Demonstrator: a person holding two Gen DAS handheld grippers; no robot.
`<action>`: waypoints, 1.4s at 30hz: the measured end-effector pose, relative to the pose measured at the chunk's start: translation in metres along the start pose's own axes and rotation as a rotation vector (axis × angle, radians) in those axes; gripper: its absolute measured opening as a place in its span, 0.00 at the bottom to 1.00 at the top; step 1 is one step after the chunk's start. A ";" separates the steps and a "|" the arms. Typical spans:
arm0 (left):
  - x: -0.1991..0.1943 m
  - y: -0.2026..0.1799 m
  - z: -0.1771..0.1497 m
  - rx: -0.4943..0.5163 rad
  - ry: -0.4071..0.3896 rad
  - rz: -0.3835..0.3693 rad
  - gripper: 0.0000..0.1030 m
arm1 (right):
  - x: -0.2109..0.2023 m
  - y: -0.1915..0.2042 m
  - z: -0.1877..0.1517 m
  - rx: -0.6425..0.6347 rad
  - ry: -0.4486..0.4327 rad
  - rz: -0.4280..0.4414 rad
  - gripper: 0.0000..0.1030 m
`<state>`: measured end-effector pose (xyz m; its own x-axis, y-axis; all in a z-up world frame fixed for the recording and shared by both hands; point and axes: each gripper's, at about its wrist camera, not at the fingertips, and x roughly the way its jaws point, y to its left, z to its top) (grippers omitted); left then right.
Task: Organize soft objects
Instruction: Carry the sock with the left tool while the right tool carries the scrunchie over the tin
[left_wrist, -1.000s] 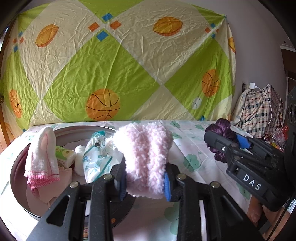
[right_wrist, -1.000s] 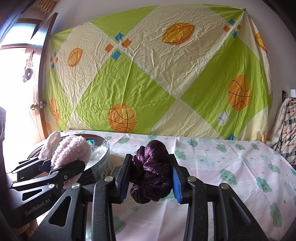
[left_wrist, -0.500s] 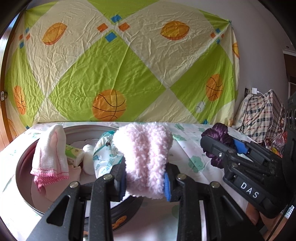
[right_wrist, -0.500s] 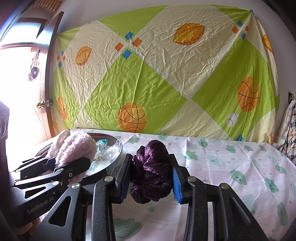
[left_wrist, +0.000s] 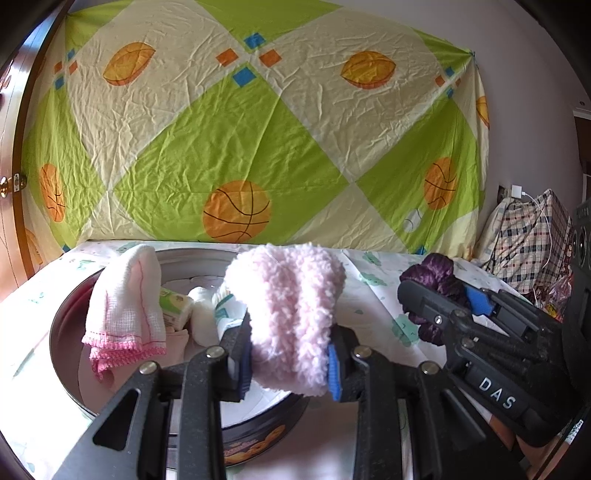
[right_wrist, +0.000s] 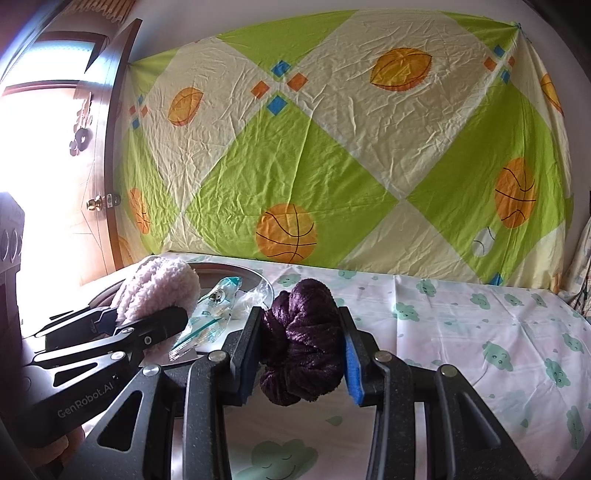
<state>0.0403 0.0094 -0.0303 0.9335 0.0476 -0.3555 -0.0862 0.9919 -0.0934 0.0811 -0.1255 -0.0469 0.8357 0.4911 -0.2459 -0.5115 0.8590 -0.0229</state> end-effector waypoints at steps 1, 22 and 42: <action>-0.001 0.002 0.000 -0.003 -0.002 0.001 0.29 | 0.001 0.002 0.000 -0.003 0.000 0.004 0.40; -0.008 0.029 0.001 -0.049 -0.011 0.028 0.29 | 0.011 0.021 0.001 -0.026 0.014 0.046 0.40; -0.012 0.051 0.001 -0.068 -0.020 0.065 0.29 | 0.020 0.041 0.003 -0.047 0.024 0.092 0.40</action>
<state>0.0255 0.0599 -0.0297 0.9320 0.1147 -0.3439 -0.1698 0.9763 -0.1343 0.0774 -0.0804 -0.0498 0.7800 0.5633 -0.2726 -0.5952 0.8023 -0.0449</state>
